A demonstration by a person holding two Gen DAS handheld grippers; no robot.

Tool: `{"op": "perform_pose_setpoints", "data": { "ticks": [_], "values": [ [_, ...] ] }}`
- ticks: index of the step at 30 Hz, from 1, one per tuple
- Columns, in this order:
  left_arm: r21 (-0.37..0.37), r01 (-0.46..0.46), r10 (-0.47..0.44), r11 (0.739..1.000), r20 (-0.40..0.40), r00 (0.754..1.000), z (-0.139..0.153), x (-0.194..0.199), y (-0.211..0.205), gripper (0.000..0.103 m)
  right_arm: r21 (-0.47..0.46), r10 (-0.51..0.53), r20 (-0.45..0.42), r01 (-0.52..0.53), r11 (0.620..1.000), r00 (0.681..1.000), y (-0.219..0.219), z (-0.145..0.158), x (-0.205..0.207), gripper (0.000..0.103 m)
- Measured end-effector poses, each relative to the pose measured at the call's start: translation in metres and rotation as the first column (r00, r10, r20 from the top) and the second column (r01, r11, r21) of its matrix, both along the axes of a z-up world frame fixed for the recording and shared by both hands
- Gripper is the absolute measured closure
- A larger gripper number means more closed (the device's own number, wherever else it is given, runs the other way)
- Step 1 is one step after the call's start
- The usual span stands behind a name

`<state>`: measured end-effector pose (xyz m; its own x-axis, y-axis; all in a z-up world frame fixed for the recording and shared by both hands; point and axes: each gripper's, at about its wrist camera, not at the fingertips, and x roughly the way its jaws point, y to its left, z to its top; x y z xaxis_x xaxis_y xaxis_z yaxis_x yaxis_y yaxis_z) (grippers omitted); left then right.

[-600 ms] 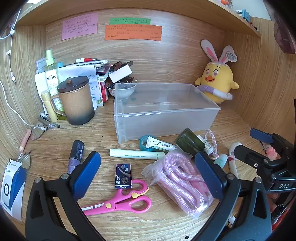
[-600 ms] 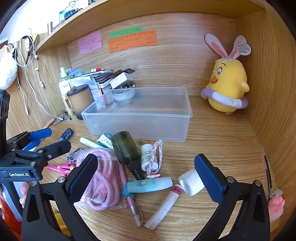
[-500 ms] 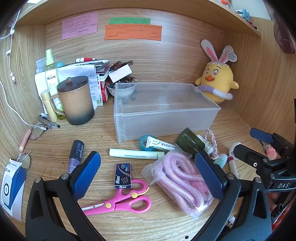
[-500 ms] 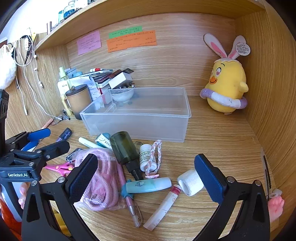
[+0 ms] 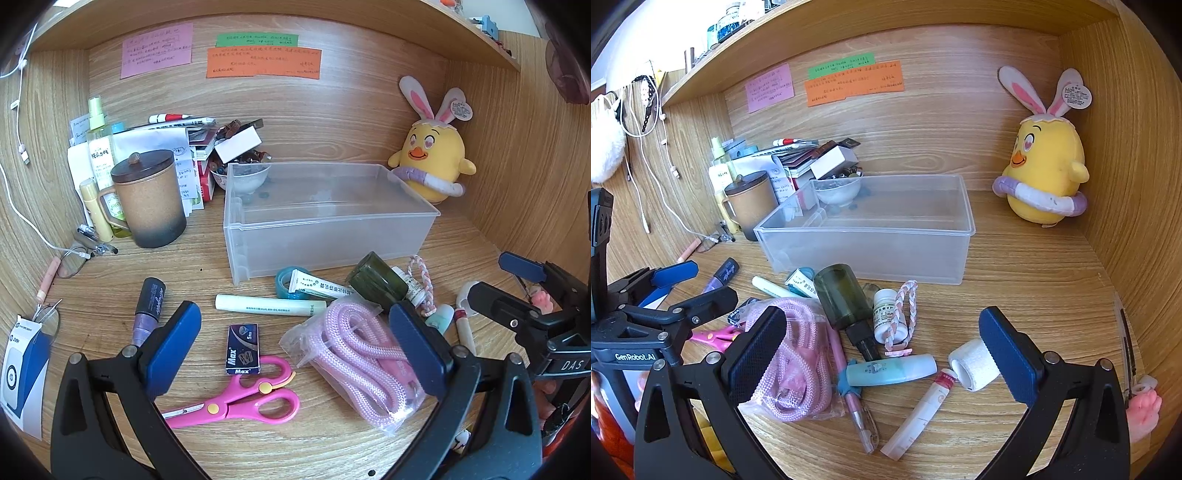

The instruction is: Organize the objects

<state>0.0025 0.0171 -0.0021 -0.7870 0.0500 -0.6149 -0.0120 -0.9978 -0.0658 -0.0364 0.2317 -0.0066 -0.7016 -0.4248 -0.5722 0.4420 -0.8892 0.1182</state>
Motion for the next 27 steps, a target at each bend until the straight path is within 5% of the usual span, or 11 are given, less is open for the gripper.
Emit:
{"op": "perform_pose_setpoints", "data": {
  "ticks": [27],
  "values": [
    [0.006,0.002,-0.002,1.000,0.005,1.000,-0.0002,-0.0006,0.0011,0.000,-0.016,0.015,0.019,-0.015,1.000,1.000,-0.0029,-0.0013,-0.0007,0.000]
  ]
}}
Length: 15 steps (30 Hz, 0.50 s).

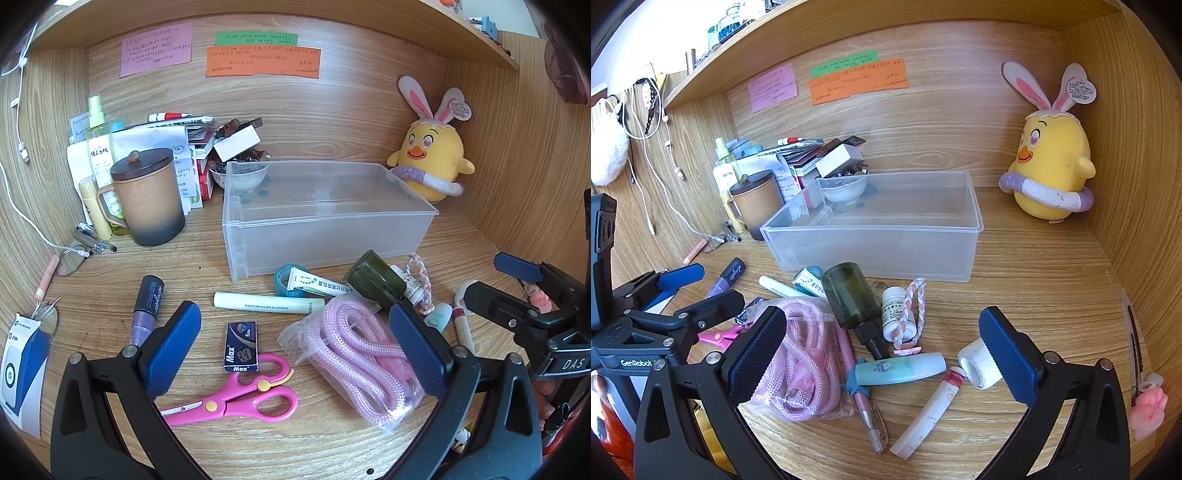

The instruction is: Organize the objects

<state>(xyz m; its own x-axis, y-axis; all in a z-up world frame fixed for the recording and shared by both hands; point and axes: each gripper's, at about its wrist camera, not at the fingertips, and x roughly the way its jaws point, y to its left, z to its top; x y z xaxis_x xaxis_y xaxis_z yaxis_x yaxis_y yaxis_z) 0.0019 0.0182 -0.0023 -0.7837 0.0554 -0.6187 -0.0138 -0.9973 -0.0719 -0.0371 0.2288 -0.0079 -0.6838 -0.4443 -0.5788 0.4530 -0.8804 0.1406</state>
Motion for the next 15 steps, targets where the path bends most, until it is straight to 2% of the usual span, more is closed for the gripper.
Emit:
{"op": "perform_pose_setpoints", "data": {
  "ticks": [15],
  "values": [
    [-0.002,-0.006,0.006,1.000,-0.001,1.000,0.0009,0.0022,-0.0009,0.000,0.002,0.016,0.016,-0.016,1.000,1.000,-0.0023,-0.0023,-0.0016,0.000]
  ]
}}
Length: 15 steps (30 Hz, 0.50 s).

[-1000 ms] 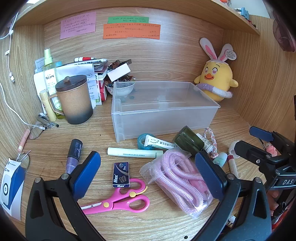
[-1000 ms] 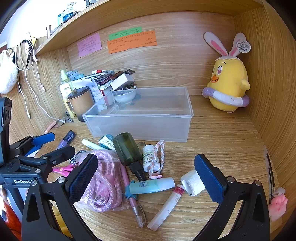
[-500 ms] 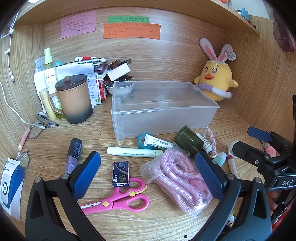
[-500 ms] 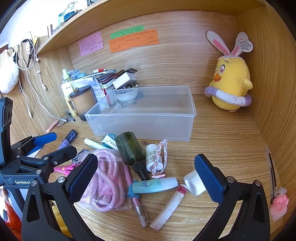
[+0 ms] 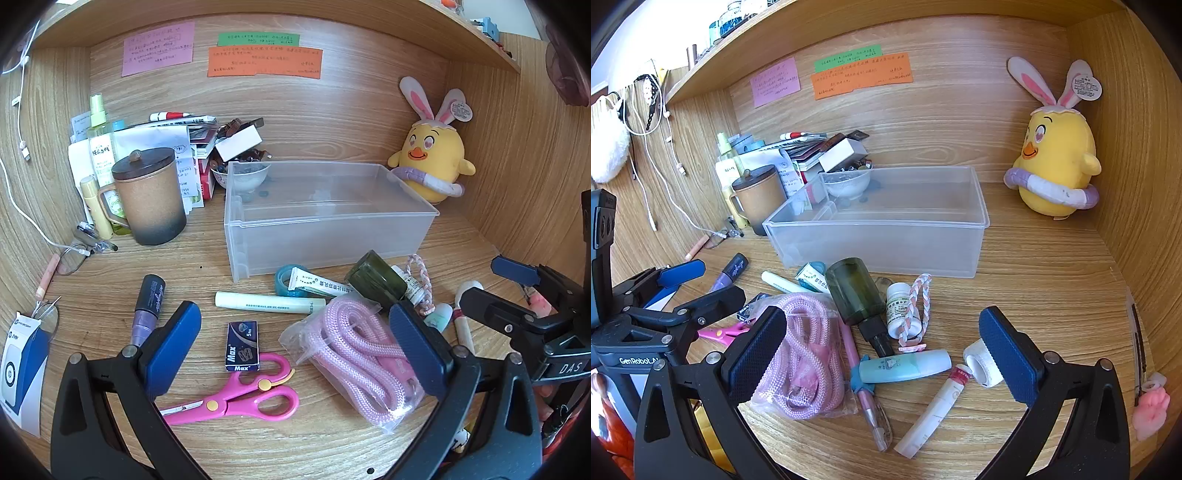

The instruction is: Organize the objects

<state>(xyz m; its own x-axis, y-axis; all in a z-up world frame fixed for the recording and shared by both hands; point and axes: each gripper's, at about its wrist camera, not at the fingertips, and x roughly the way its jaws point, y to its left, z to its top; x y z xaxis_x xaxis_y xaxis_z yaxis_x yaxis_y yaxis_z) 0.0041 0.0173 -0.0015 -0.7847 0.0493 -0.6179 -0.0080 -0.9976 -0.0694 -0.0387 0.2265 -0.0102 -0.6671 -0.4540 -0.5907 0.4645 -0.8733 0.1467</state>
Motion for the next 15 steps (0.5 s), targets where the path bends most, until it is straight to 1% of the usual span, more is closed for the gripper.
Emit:
{"op": "perform_pose_setpoints", "data": {
  "ticks": [8,12,14,15],
  "values": [
    [0.020,0.009,-0.009,1.000,0.010,1.000,-0.001,0.000,-0.004,0.000,0.000,-0.017,0.001,0.017,1.000,1.000,0.001,-0.003,-0.003,0.000],
    [0.017,-0.008,0.008,1.000,-0.019,1.000,0.002,0.003,-0.011,0.000,-0.002,-0.030,-0.002,0.030,1.000,1.000,0.005,-0.004,-0.006,0.000],
    [0.022,-0.033,0.034,0.999,-0.037,0.999,0.006,0.004,-0.021,0.000,-0.003,-0.048,-0.018,0.048,0.999,0.999,0.008,-0.003,-0.007,0.000],
    [0.027,-0.045,0.046,0.999,-0.043,0.998,0.008,0.004,-0.027,0.003,-0.003,-0.054,-0.023,0.054,0.999,0.998,0.010,-0.003,-0.007,0.001]
  ]
}}
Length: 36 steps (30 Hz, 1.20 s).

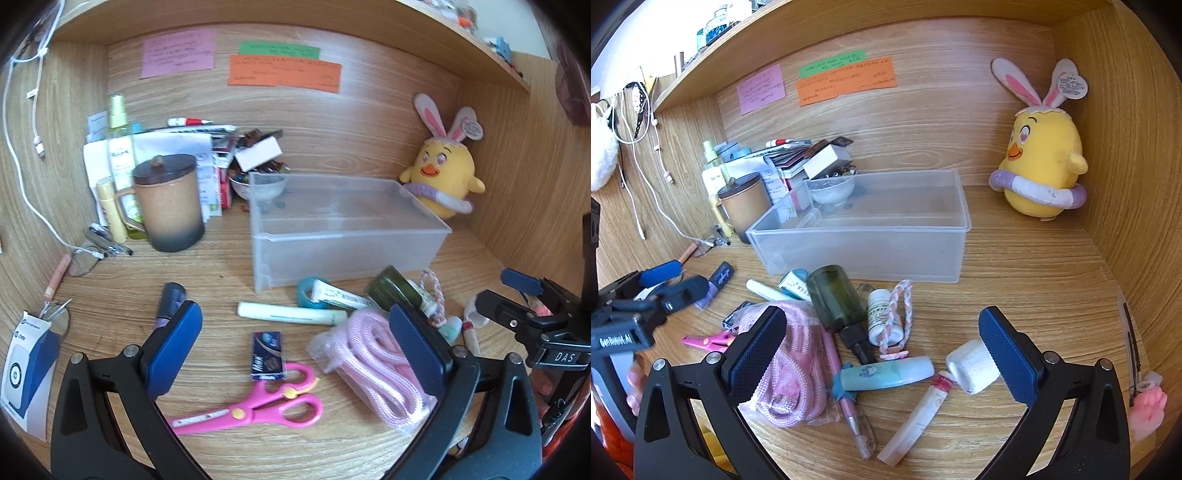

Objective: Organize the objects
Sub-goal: 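Grasp the purple-capped bottle with the left tool while the right tool grasps the white tape roll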

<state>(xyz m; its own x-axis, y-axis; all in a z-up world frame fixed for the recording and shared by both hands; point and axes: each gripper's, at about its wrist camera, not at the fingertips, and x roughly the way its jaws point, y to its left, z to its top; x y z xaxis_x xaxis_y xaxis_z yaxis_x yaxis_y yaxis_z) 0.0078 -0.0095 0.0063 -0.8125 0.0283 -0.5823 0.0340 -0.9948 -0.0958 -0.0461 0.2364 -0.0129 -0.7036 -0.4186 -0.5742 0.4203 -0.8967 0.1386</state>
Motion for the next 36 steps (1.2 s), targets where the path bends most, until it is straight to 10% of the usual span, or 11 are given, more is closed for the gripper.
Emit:
{"op": "perform_pose_setpoints", "data": {
  "ticks": [22,27,36],
  "values": [
    [-0.023,-0.185,0.184,0.983,0.273,0.944,-0.058,-0.060,-0.109,0.057,0.090,-0.127,0.123,0.117,0.989,0.984,0.043,-0.033,-0.029,0.043],
    [-0.045,-0.180,0.185,0.983,0.306,0.934,-0.069,-0.071,-0.112,0.062,0.092,-0.108,0.160,0.094,0.991,0.981,0.042,-0.042,-0.034,0.068],
    [-0.023,-0.185,0.182,0.983,0.322,0.929,-0.077,-0.080,-0.118,0.077,0.090,-0.098,0.137,0.086,0.992,0.986,0.039,-0.040,-0.035,0.072]
  ]
}}
